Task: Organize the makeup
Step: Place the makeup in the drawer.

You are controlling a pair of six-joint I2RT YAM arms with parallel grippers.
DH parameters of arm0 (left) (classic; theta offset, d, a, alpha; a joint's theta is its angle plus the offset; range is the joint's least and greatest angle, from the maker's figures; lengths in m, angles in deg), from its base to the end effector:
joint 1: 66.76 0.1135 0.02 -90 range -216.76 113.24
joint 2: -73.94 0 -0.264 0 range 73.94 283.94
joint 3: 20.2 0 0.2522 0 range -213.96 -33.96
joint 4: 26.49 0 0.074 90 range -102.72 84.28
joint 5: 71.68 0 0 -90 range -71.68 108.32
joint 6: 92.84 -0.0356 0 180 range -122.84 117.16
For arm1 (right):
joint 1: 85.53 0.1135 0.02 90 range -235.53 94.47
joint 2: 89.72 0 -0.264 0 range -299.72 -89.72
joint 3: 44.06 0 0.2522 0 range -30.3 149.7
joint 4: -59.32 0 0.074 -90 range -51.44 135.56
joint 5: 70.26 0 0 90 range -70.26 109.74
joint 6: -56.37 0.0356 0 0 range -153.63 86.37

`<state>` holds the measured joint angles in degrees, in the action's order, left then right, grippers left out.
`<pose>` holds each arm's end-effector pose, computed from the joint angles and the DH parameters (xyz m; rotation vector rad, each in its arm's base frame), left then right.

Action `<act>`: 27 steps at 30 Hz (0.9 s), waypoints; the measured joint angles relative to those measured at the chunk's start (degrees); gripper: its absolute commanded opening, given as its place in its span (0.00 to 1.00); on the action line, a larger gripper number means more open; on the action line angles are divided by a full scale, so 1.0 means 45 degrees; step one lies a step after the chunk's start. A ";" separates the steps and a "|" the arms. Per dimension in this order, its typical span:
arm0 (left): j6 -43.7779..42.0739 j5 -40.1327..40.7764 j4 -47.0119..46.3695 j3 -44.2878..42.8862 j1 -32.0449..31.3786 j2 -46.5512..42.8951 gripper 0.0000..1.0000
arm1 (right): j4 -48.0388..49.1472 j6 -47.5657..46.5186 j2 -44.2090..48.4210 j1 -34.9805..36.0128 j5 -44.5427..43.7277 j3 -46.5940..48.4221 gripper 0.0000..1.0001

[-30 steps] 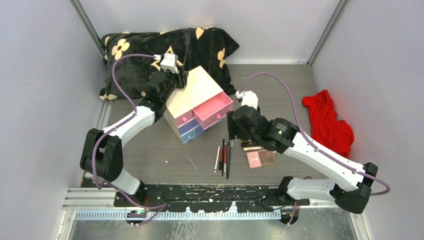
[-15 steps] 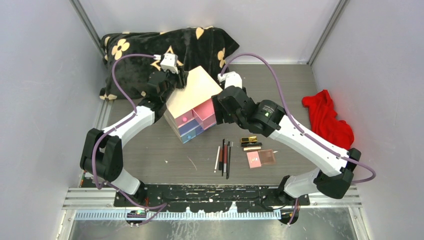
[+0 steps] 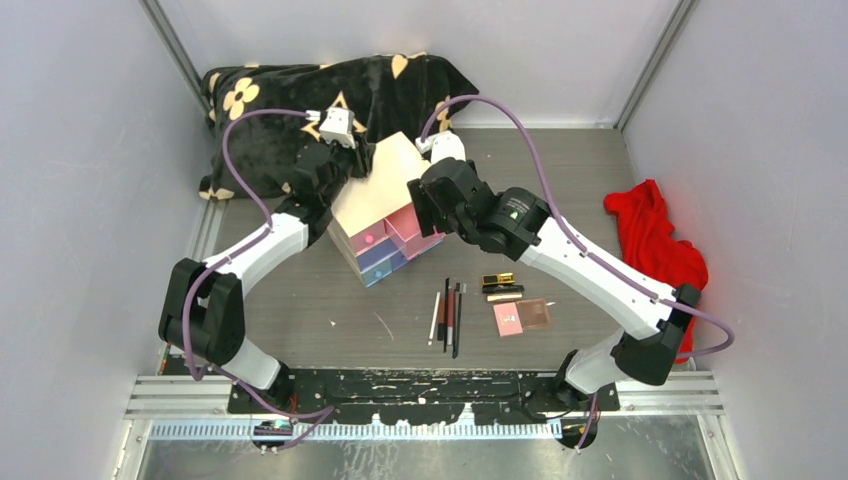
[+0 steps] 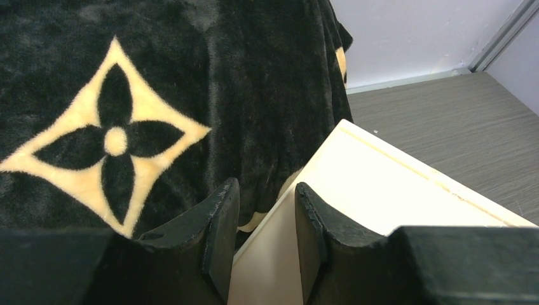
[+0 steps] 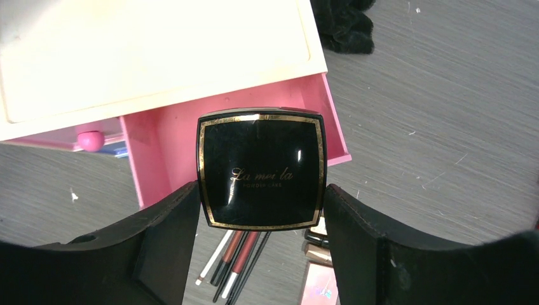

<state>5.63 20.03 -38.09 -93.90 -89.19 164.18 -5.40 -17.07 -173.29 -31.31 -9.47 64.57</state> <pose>0.3443 -0.1410 0.2963 0.1804 1.6614 -0.3843 0.1894 0.2330 0.4156 -0.4444 2.1183 0.1283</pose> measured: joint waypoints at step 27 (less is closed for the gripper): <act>0.0005 0.0049 -0.0068 0.0092 0.0010 -0.0058 0.39 | 0.2152 -0.1457 -0.0850 -0.1365 0.1229 -0.1020 0.02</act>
<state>5.65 20.25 -38.40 -93.49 -89.15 163.91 4.28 -23.63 -177.12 -37.45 -3.94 59.98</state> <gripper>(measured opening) 0.385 0.720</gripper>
